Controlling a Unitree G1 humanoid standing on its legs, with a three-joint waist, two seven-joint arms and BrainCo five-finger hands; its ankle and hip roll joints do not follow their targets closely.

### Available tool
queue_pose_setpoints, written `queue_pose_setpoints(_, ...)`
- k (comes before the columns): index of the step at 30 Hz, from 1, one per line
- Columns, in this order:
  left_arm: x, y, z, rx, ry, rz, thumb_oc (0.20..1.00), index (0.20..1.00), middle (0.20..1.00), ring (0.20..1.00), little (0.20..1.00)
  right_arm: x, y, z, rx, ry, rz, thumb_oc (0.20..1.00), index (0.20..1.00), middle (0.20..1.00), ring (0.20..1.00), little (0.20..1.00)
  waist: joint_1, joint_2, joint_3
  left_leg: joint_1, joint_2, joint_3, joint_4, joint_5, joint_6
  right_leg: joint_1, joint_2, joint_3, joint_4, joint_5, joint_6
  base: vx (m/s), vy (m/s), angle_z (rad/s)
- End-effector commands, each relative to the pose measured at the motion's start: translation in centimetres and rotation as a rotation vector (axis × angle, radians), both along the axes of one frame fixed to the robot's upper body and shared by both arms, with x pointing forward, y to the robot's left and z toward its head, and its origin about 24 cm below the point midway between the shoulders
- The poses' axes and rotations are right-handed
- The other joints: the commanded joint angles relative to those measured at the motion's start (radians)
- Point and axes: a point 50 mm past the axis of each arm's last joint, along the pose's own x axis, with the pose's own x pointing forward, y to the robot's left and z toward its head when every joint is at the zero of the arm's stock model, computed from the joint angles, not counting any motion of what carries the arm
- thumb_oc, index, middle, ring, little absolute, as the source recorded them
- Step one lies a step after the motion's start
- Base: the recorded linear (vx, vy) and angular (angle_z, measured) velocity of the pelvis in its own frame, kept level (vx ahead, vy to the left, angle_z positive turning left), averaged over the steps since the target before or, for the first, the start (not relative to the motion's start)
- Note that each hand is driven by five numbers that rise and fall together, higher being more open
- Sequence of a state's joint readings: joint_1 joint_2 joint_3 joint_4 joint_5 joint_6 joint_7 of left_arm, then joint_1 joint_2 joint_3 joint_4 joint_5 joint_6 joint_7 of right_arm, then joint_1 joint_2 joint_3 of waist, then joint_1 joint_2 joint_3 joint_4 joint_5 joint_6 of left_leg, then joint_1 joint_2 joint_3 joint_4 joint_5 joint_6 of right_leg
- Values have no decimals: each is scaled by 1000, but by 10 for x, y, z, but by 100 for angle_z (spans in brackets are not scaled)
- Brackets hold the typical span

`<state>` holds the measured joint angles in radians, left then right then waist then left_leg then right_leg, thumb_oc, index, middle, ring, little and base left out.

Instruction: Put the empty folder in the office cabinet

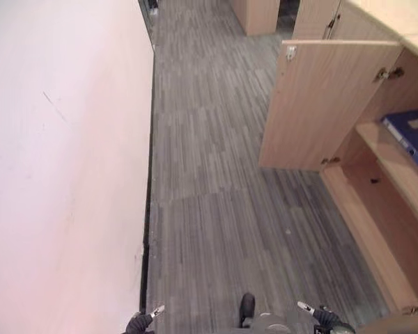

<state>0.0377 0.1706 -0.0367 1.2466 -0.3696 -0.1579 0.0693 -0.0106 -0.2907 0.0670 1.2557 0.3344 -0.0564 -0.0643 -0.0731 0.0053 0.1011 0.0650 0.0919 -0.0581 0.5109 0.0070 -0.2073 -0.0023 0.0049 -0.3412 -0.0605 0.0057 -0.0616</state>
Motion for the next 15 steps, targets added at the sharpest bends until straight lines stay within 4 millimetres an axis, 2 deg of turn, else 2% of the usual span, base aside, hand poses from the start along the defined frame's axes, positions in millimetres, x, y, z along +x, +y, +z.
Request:
queue_pose_setpoints(1,6,16,6,51,-33,16,1000,1000,1000,1000,1000,5,-8,3,-28,-2,-14,1000,1000,1000,1000,1000,24,-37,70,-92,-50,91,95,107,108,-11,-88,41,5,52,110,524,-254,-51)
queue_pose_setpoints(2,1,19,6,58,-23,30,1000,1000,1000,1000,1000,8,-10,4,-42,-3,-7,1000,1000,1000,1000,1000,92,-62,92,-264,-13,167,-39,19,146,71,-100,82,-20,26,129,489,-64,-52)
queue_pose_setpoints(3,-2,21,5,61,-15,48,1000,1000,1000,1000,1000,7,-10,4,-43,0,-4,1000,1000,1000,1000,1000,103,-66,89,-278,-6,165,-145,34,142,80,-106,88,-24,17,139,618,131,-35)
queue_pose_setpoints(4,-9,22,4,59,4,87,1000,1000,1000,1000,1000,7,-11,4,-49,4,3,1000,1000,1000,1000,1000,125,-45,82,-296,37,142,-371,130,109,122,-100,95,-27,-14,153,527,261,-127)
queue_pose_setpoints(5,-16,22,2,54,26,113,1000,1000,1000,1000,1000,2,-10,3,-45,18,-10,1000,1000,1000,1000,1000,140,-29,76,-316,69,130,-494,179,82,168,-107,108,-27,-44,166,659,373,-135)
queue_pose_setpoints(6,-31,20,-1,45,74,140,1000,1000,1000,1000,1000,-2,-9,1,-9,-1,-99,1000,1000,1000,1000,1000,144,-5,63,-275,79,112,-565,197,66,201,-114,133,-27,-60,181,436,258,-161)
queue_pose_setpoints(7,-31,20,-1,45,74,139,1000,1000,1000,1000,1000,-2,-9,1,-10,-2,-100,1000,1000,1000,1000,1000,145,-4,61,-277,81,112,-566,199,66,198,-112,134,-27,-58,181,381,319,-77)
queue_pose_setpoints(8,-42,18,-4,35,104,188,1000,1000,1000,1000,1000,-4,-4,-1,30,-31,-178,1000,1000,1000,1000,1000,141,12,31,-243,67,93,-585,199,57,201,-127,137,-27,-56,193,266,282,-86)
queue_pose_setpoints(9,-44,18,-4,37,103,210,1000,1000,1000,1000,1000,-5,-2,-1,42,-42,-211,1000,1000,1000,1000,1000,138,13,20,-226,57,103,-585,190,61,197,-146,135,-27,-50,202,344,378,-71)
queue_pose_setpoints(12,-44,17,-4,35,98,221,1000,1000,1000,1000,1000,-3,7,-4,56,-33,-196,1000,1000,1000,1000,1000,144,8,-4,-183,15,127,-584,144,91,184,-203,147,-27,-29,234,239,320,-79)
queue_pose_setpoints(13,-35,22,-1,53,70,205,1000,1000,1000,1000,1000,4,8,-3,52,-33,-158,1000,1000,1000,1000,1000,148,0,-23,-161,-41,147,-584,90,132,168,-270,141,-24,19,268,256,412,-61)
queue_pose_setpoints(15,-32,24,0,59,64,198,1000,1000,1000,1000,1000,6,9,-2,50,-39,-152,1000,1000,1000,1000,1000,148,0,-25,-155,-56,150,-585,80,140,159,-287,144,-12,31,274,126,239,-3)
